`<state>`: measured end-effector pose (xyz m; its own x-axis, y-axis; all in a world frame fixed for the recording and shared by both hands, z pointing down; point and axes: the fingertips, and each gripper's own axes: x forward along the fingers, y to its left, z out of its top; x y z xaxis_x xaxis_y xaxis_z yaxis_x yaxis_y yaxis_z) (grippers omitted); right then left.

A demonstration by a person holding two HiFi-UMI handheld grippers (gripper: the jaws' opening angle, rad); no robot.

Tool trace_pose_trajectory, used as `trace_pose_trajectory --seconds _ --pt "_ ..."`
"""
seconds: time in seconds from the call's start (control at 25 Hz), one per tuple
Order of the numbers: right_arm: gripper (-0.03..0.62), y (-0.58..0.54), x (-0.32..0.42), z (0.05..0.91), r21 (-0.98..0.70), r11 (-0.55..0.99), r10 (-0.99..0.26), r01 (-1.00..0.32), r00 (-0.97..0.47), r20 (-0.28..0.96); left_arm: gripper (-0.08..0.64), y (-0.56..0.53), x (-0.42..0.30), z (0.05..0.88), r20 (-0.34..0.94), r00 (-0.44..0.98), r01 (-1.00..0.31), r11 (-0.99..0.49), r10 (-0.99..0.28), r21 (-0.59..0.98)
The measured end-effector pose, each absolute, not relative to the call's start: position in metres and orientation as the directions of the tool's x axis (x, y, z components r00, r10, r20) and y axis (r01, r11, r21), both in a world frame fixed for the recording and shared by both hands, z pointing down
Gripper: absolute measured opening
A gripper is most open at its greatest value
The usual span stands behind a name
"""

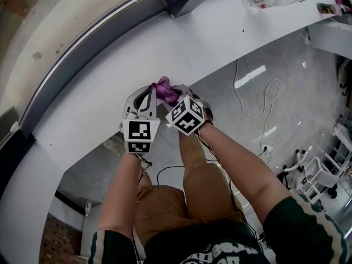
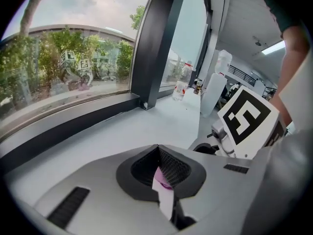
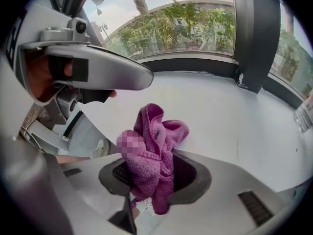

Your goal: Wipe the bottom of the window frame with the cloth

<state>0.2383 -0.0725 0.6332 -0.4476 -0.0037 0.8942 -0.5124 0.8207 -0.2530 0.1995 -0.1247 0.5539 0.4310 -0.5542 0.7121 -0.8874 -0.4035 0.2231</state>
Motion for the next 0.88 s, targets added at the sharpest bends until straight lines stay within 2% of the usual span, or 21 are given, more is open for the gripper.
trace_pose_trajectory --seconds 0.88 --pt "0.166 -0.138 0.329 0.635 -0.157 0.748 -0.134 -0.644 -0.379 0.916 0.003 -0.175 0.293 0.552 0.66 0.517 -0.838 -0.48 -0.544 0.261"
